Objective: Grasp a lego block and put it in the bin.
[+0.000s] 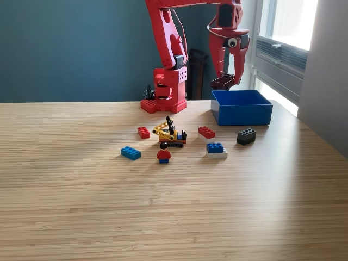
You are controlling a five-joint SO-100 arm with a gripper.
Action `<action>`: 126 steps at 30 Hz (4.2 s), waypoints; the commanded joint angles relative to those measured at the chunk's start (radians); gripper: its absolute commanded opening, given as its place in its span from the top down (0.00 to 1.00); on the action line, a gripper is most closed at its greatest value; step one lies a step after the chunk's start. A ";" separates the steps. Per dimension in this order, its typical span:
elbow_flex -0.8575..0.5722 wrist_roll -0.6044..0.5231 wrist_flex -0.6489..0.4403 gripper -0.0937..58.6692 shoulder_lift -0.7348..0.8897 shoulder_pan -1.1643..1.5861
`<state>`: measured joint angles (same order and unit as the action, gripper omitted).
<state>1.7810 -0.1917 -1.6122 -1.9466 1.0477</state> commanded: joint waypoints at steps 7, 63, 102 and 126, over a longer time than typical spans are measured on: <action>0.044 0.018 0.114 1.00 -0.044 0.232; -0.094 0.218 0.186 1.00 0.135 -1.071; 0.061 0.293 0.255 1.00 0.133 -1.177; -0.115 0.080 0.299 0.59 0.149 -1.488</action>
<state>1.7058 -0.0951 -1.3422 -1.7810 -0.4234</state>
